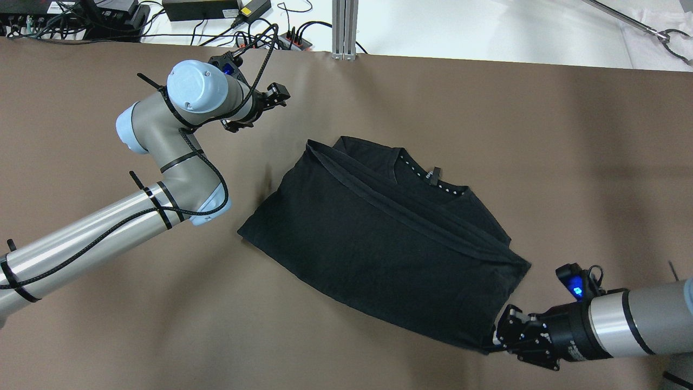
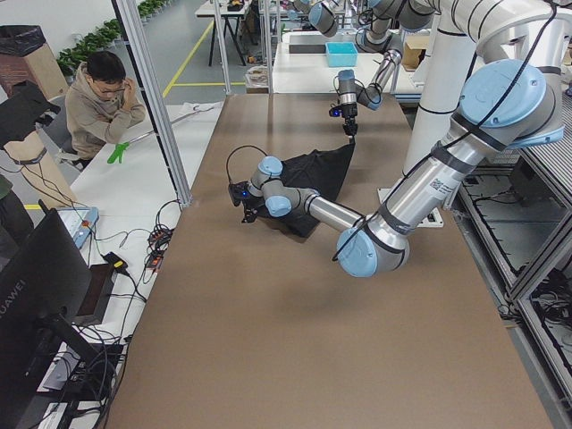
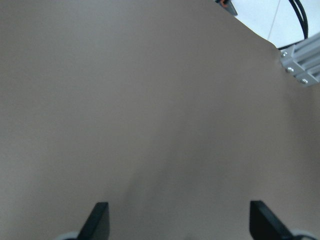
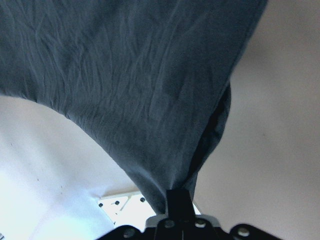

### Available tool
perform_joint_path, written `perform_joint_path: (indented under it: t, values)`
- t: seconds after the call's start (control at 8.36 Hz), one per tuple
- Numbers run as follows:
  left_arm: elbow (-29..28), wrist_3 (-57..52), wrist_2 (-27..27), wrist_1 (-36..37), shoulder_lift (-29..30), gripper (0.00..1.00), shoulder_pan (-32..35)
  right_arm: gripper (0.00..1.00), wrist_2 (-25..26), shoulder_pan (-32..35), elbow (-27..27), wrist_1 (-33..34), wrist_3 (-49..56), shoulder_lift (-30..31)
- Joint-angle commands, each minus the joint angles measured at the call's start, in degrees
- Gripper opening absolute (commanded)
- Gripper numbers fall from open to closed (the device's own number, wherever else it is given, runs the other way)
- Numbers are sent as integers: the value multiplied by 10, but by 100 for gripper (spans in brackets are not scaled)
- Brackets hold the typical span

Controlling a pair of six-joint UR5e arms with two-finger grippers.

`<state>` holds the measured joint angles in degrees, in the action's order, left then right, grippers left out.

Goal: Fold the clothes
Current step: 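Pull the folded shirt with the right gripper, rotating it on the table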

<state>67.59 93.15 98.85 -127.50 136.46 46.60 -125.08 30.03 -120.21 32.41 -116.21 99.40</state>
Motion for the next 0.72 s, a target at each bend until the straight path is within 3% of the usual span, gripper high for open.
perform_joint_path:
  t: [0.0, 0.12, 0.48, 0.6]
  values:
    - [61, -5, -1, 1, -21, 100, -44, 35, 25, -129, -3, -31, -30, -12]
    - [85, 2, -11, 1, -45, 100, -60, 95, 38, -154, 1, -31, -29, -26]
    - [262, 22, -9, 1, -198, 100, -83, 95, 133, -171, 17, -29, -29, -45]
    - [291, 24, -13, 1, -230, 100, -104, 95, 150, -170, 19, -28, -26, -45]
